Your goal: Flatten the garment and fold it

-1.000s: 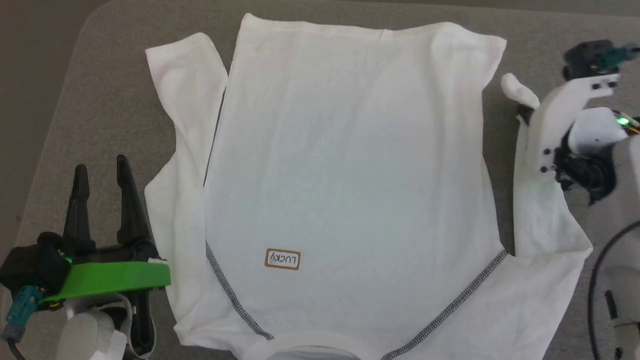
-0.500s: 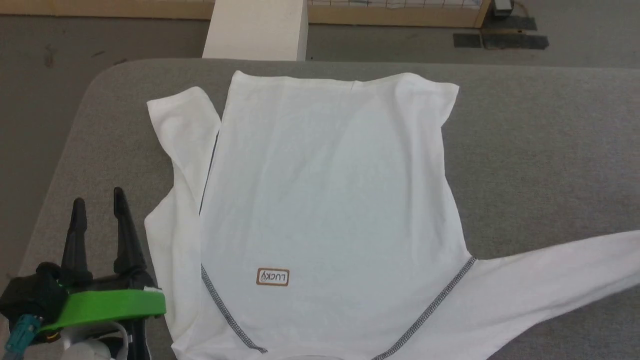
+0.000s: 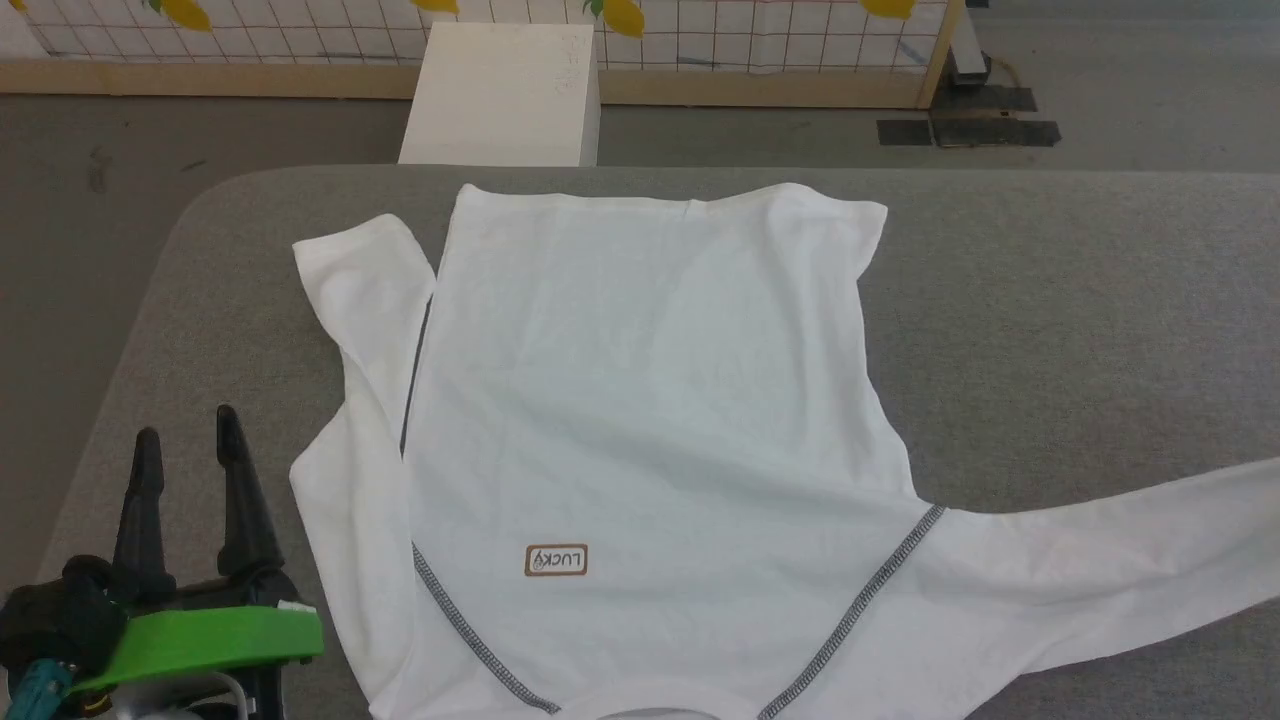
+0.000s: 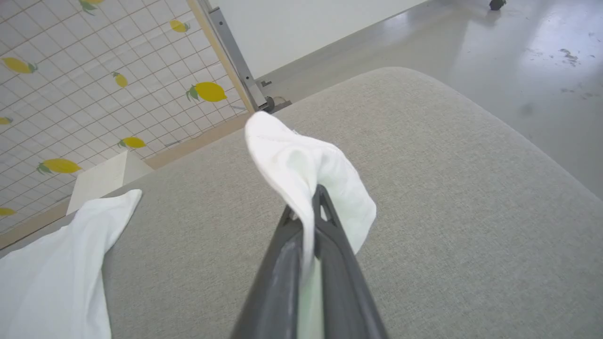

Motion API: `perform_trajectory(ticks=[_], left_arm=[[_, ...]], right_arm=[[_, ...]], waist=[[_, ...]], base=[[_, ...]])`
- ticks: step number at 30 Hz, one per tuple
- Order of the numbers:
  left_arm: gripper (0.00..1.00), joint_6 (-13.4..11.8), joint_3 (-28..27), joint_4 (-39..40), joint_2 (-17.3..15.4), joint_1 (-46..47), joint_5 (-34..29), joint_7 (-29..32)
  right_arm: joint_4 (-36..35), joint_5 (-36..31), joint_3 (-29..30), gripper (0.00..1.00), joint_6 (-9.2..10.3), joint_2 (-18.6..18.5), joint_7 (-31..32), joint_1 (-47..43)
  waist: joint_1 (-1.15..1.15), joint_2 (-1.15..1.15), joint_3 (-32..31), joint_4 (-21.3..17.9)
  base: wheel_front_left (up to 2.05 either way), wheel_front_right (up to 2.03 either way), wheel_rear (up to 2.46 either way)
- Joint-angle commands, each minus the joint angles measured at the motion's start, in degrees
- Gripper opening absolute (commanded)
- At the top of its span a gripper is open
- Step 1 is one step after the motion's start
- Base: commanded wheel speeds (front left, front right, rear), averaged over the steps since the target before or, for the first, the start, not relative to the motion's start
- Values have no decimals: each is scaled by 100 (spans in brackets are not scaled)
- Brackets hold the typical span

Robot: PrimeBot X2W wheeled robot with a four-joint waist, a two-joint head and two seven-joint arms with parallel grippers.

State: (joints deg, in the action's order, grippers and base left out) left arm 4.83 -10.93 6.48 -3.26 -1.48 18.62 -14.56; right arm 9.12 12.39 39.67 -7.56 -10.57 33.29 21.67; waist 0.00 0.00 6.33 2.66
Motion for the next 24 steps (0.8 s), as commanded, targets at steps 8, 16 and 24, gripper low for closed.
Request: perform_trajectory(ticks=[8, 16, 24], left_arm=[[100, 34, 16, -10, 34, -73, -61, -43], [100, 58, 48, -28, 36, -85, -68, -43], [100, 80, 104, -53, 37, -14, -31, -44]], right_arm=[[-1383, 876, -2318, 0, 8, 60, 567, -355], [-1867, 1476, -4184, 0, 8, 234, 928, -272], [-951, 1741, -5548, 0, 8, 639, 558, 396]], waist=[[0, 0, -91, 91], [0, 0, -148, 232], [0, 0, -43, 455]], base=[[0, 0, 0], [0, 0, 0], [0, 0, 0]])
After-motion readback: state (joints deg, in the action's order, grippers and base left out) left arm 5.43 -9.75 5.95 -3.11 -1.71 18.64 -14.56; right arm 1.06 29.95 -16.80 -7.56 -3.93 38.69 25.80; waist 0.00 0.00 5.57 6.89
